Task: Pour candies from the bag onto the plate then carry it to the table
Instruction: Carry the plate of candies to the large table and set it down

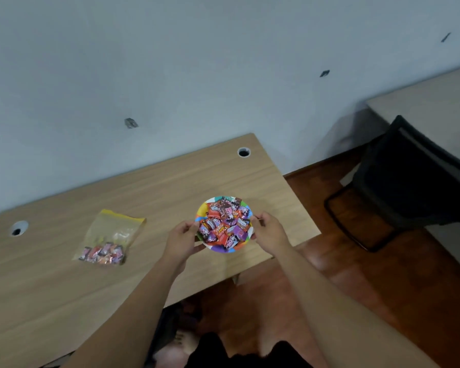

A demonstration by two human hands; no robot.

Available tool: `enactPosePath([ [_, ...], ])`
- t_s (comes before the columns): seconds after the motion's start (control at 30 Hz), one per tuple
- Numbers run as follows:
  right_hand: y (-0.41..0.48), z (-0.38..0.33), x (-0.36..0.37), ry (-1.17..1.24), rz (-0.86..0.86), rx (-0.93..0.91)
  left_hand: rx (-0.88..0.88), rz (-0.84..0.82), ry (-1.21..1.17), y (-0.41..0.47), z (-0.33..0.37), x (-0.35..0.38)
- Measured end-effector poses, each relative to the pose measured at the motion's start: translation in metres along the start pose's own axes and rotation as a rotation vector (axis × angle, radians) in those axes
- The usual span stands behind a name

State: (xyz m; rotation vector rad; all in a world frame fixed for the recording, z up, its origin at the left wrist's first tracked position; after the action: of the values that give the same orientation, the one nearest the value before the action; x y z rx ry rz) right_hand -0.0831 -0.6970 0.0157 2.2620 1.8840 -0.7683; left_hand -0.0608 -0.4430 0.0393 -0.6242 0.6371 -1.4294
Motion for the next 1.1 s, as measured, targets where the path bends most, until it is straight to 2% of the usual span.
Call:
enactPosePath([
  [0.53,-0.072,0.093,-0.252,-0.123,0.223,0.020,0.033,-0.171,0.151,-0.085,-0.029,0.258],
  [1.1,-0.150,0.196,-0.481,0.017,0.658,0.242,0.079,-0.508,0.547,-0.134,-0.031,0.557],
])
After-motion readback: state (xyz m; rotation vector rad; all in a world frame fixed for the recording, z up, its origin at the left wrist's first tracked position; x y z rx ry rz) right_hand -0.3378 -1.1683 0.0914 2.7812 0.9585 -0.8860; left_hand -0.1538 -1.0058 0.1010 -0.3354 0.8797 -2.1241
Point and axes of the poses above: each hand's wrist, its own y-axis towards the middle knuckle, its own x-axis out of the palm, z = x × y, the point moved 2 cm from there along y, towards the middle knuckle, and after that the axes turned 9 degrees about -x, right-handed, at the moved point
